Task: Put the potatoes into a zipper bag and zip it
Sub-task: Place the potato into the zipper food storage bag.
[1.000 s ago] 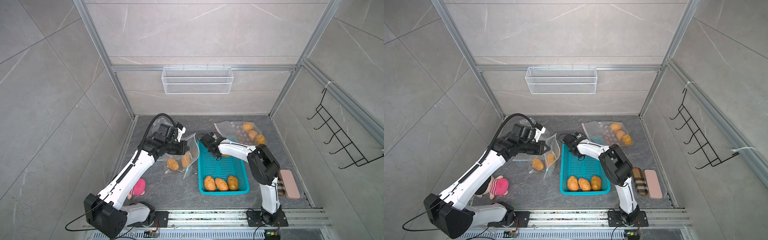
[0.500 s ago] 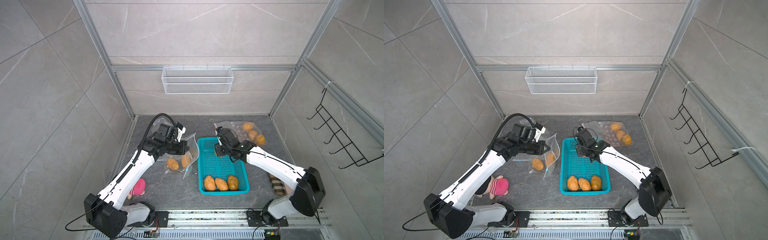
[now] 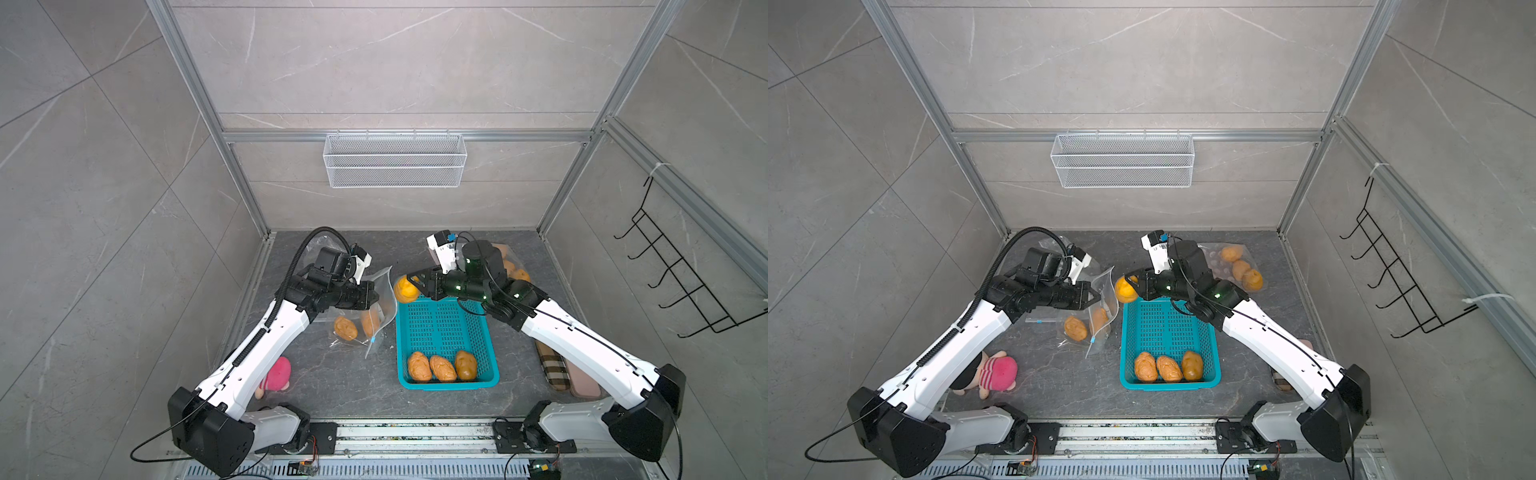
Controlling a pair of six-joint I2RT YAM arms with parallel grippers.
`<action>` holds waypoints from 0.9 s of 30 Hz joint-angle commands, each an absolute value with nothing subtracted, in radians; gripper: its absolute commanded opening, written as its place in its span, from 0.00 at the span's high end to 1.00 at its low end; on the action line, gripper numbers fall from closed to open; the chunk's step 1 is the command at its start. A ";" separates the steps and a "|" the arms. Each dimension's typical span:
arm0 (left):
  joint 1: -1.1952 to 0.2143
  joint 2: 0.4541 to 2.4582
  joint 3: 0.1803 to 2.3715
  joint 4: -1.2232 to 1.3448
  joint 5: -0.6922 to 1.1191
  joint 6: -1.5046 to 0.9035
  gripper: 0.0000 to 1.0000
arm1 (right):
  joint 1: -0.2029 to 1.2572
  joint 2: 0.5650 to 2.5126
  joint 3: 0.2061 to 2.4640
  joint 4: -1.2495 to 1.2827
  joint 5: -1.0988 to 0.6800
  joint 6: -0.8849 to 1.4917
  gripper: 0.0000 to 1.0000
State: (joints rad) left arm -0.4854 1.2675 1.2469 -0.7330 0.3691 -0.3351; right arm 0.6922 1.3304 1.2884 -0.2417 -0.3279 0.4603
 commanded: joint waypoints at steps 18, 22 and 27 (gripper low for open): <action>-0.485 1.263 1.243 -0.730 0.393 -0.318 1.00 | 0.704 1.382 1.231 -0.018 -0.487 0.609 0.65; -0.485 1.263 1.243 -0.730 0.393 -0.317 1.00 | 0.708 1.404 1.195 -0.019 -0.456 0.587 0.65; -0.485 1.261 1.243 -0.732 0.392 -0.317 1.00 | 0.719 1.410 1.172 -0.052 -0.394 0.533 0.65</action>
